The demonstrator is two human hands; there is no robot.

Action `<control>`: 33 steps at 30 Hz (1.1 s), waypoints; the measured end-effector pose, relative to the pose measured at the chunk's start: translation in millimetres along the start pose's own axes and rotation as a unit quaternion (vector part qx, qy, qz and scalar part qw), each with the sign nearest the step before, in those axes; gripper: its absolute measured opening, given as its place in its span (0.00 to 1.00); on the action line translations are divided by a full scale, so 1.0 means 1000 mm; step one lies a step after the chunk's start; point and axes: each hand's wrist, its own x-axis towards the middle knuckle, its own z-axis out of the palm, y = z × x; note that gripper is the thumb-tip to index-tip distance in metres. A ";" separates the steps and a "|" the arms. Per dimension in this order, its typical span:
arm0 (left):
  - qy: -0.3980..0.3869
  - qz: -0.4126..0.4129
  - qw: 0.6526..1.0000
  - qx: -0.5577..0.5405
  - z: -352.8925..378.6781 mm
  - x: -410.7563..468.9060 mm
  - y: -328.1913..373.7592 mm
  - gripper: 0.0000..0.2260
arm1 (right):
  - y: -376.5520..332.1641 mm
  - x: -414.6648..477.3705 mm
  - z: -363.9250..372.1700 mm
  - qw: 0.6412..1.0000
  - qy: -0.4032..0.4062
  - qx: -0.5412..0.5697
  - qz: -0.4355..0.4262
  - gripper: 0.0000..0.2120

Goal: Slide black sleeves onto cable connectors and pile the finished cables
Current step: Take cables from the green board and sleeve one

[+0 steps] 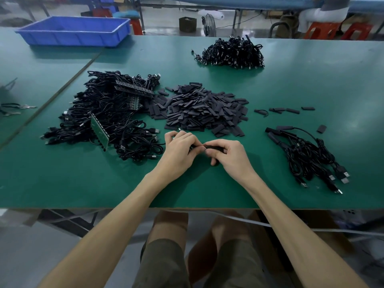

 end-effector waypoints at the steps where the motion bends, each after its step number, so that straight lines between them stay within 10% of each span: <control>1: 0.005 -0.002 1.000 -0.001 0.000 0.001 -0.001 0.06 | 0.000 0.000 0.000 1.000 0.002 0.020 0.004 0.10; 33: -0.001 -0.008 0.999 -0.034 -0.001 0.000 -0.001 0.11 | 0.004 0.003 -0.001 0.988 0.059 0.143 0.020 0.09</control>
